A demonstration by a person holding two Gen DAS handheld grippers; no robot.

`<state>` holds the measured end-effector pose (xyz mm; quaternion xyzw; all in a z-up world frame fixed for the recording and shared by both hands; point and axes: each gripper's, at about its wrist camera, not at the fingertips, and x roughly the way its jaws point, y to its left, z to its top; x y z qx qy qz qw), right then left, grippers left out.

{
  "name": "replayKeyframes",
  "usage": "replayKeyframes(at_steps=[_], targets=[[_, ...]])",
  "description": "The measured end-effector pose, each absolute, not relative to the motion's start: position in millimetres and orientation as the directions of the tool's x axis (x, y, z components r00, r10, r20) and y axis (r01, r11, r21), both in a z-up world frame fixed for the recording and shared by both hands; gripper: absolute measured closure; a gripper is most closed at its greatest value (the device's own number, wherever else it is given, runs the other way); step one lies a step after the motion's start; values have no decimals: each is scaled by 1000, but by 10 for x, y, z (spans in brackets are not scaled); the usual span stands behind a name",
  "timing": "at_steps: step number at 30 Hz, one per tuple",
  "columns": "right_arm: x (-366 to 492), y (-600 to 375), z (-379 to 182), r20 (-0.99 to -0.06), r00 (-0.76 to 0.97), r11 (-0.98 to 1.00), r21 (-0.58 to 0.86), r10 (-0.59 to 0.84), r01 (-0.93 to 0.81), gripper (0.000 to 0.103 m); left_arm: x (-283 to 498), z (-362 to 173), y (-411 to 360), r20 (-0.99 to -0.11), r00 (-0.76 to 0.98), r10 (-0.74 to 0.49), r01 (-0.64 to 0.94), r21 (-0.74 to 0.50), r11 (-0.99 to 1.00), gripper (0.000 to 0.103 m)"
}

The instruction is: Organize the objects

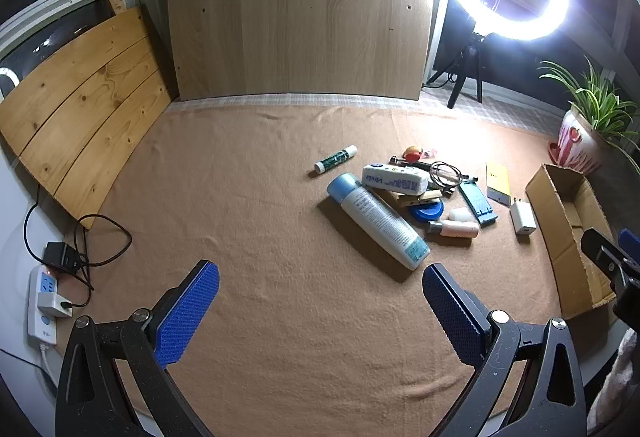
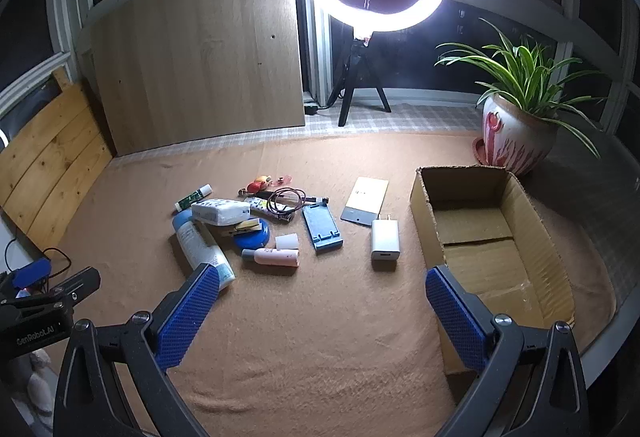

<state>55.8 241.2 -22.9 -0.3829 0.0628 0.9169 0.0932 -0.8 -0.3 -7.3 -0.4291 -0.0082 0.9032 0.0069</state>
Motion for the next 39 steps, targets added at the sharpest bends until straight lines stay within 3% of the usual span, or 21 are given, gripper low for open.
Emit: replayKeyframes(at_steps=[39], targets=[[548,2393,-276,-729,-674,-973,48,120,-226,1,15,-86,9,-776,-630,34,-24,-23,-999,0]])
